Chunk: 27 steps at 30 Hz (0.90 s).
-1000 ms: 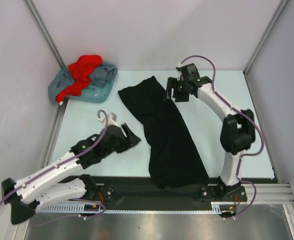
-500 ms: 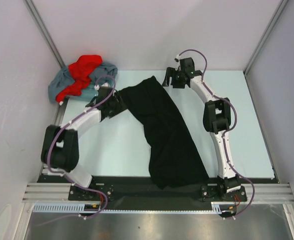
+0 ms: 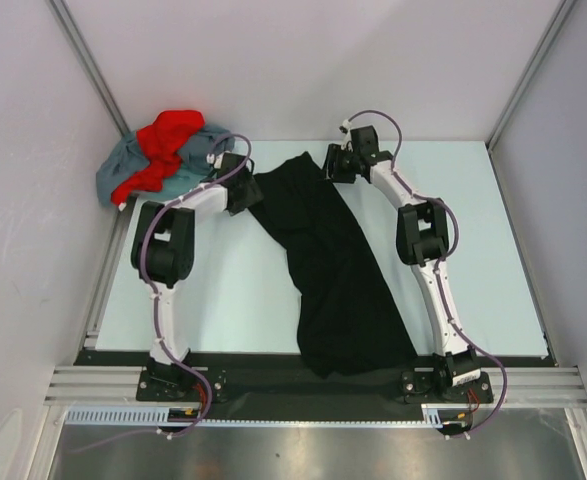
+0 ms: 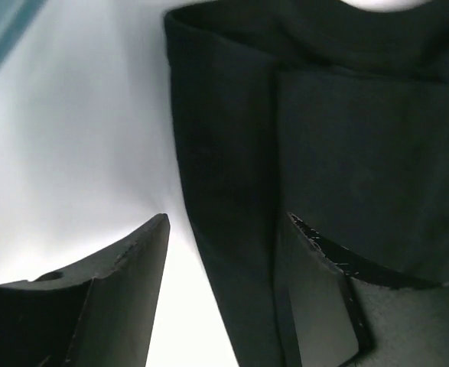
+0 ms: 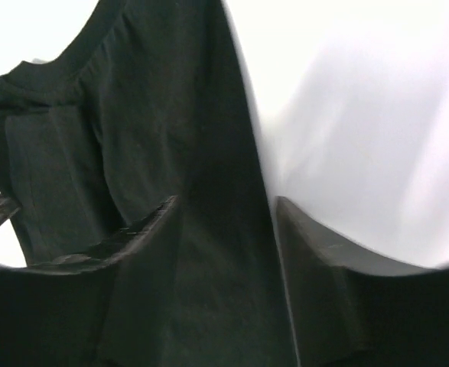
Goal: Fold and stack the t-shirts
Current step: Fold the tshirt
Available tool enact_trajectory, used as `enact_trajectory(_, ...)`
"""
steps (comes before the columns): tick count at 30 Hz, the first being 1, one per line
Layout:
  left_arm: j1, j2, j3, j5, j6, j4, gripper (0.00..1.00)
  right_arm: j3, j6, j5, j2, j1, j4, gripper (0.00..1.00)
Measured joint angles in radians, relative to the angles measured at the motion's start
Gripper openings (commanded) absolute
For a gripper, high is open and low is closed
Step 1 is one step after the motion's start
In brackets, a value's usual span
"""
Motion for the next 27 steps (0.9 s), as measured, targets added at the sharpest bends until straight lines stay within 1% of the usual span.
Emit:
enact_trajectory(1,0.000,0.019,0.019,-0.011,-0.007,-0.013,0.64,0.009,0.006,0.001,0.008,0.003,0.005,0.53)
enact_trajectory(2,0.000,0.036,0.038,-0.021,-0.015,-0.022,0.59,0.015,0.016,0.000,0.016,0.007,0.010,0.51)
enact_trajectory(3,0.000,0.054,0.061,-0.024,-0.021,-0.033,0.55,0.020,0.024,0.001,0.023,0.010,0.020,0.44)
enact_trajectory(4,0.000,0.072,0.086,-0.027,-0.024,-0.038,0.50,0.020,0.033,0.001,0.025,0.011,0.026,0.41)
enact_trajectory(5,0.001,0.090,0.114,-0.027,-0.027,-0.040,0.42,0.020,0.041,0.003,0.027,0.011,0.029,0.38)
enact_trajectory(6,0.001,0.112,0.145,-0.024,-0.030,-0.046,0.39,0.020,0.054,0.005,0.029,0.011,0.031,0.32)
enact_trajectory(7,0.001,0.131,0.171,-0.020,-0.033,-0.046,0.38,0.020,0.060,0.008,0.032,0.012,0.035,0.29)
enact_trajectory(9,0.001,0.177,0.232,-0.011,-0.042,-0.051,0.32,0.018,0.084,0.018,0.037,0.012,0.045,0.24)
enact_trajectory(11,0.001,0.217,0.290,0.005,-0.054,-0.055,0.25,0.003,0.099,0.034,0.037,0.011,0.064,0.20)
enact_trajectory(12,0.001,0.234,0.312,0.012,-0.062,-0.055,0.23,-0.003,0.108,0.040,0.036,0.010,0.077,0.18)
enact_trajectory(14,0.001,0.272,0.363,0.035,-0.079,-0.047,0.19,-0.032,0.128,0.057,0.028,0.005,0.116,0.15)
enact_trajectory(15,0.001,0.292,0.389,0.047,-0.087,-0.040,0.19,-0.055,0.139,0.069,0.019,0.002,0.135,0.15)
enact_trajectory(21,-0.005,0.424,0.568,0.118,-0.130,0.013,0.19,-0.166,0.200,0.125,-0.032,-0.034,0.218,0.15)
enact_trajectory(24,-0.014,0.483,0.655,0.123,-0.149,0.024,0.19,-0.174,0.222,0.125,-0.034,-0.065,0.237,0.17)
enact_trajectory(27,-0.023,0.518,0.705,0.121,-0.166,0.032,0.19,-0.148,0.227,0.125,-0.021,-0.093,0.229,0.17)
